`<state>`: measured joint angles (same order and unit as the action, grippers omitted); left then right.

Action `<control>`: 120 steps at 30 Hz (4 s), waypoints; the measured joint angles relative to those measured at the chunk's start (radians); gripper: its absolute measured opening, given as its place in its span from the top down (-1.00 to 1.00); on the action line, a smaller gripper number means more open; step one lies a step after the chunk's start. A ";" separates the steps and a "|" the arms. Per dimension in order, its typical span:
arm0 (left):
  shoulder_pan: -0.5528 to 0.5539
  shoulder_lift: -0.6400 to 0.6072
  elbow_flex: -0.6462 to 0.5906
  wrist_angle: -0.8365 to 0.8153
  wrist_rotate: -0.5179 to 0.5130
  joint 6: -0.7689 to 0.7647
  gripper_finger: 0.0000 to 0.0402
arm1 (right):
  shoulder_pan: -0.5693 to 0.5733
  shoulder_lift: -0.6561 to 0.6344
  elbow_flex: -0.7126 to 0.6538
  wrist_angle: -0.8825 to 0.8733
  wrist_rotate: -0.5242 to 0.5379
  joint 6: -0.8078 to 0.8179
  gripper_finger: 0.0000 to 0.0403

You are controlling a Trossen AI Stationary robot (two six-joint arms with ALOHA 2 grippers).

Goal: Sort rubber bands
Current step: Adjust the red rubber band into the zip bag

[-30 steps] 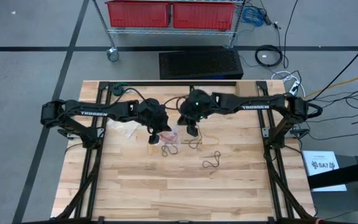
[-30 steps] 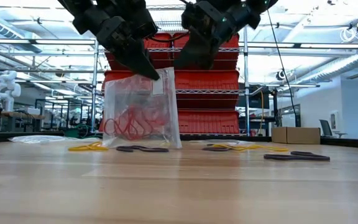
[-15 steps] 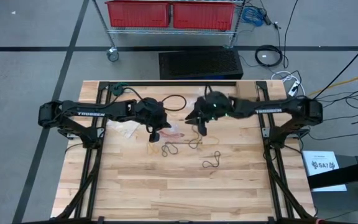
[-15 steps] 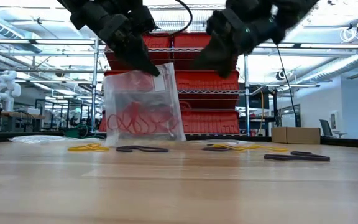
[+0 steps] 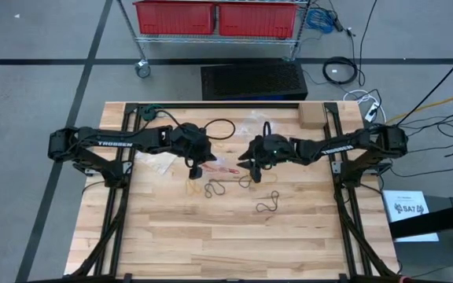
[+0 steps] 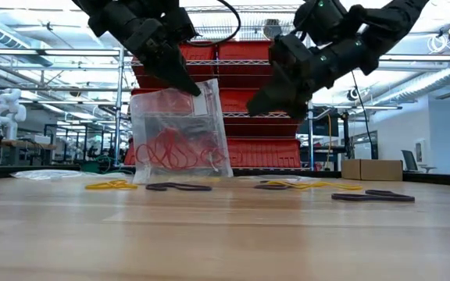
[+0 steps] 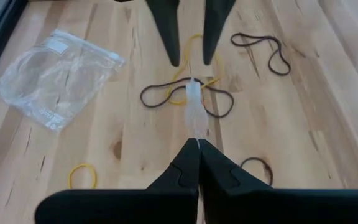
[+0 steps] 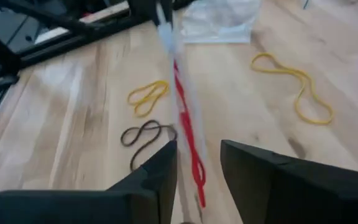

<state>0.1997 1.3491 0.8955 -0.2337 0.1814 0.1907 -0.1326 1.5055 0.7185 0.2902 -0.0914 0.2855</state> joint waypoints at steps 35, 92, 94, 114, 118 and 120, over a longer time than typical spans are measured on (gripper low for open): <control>-0.006 -0.156 -0.008 0.016 -0.068 -0.030 1.00 | 0.050 0.296 0.075 0.038 0.074 -0.047 0.96; -0.100 -0.360 -0.408 0.910 -0.182 -0.081 1.00 | 0.128 -0.157 0.520 -0.276 0.175 -0.400 1.00; -0.100 -0.360 -0.408 0.909 -0.182 -0.081 1.00 | 0.128 -0.157 0.520 -0.260 0.156 -0.403 1.00; -0.100 -0.360 -0.408 0.931 -0.071 -0.133 1.00 | 0.112 -0.156 0.520 -0.228 -0.129 -0.487 1.00; -0.100 -0.360 -0.408 0.943 -0.059 -0.134 1.00 | 0.111 -0.156 0.520 -0.229 -0.147 -0.497 1.00; -0.100 -0.360 -0.408 0.947 -0.051 -0.135 1.00 | 0.111 -0.156 0.520 -0.230 -0.148 -0.513 1.00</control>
<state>0.0997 0.9890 0.4878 0.7131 0.1299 0.0562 -0.0212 1.3491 1.2388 0.0598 -0.2391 -0.2279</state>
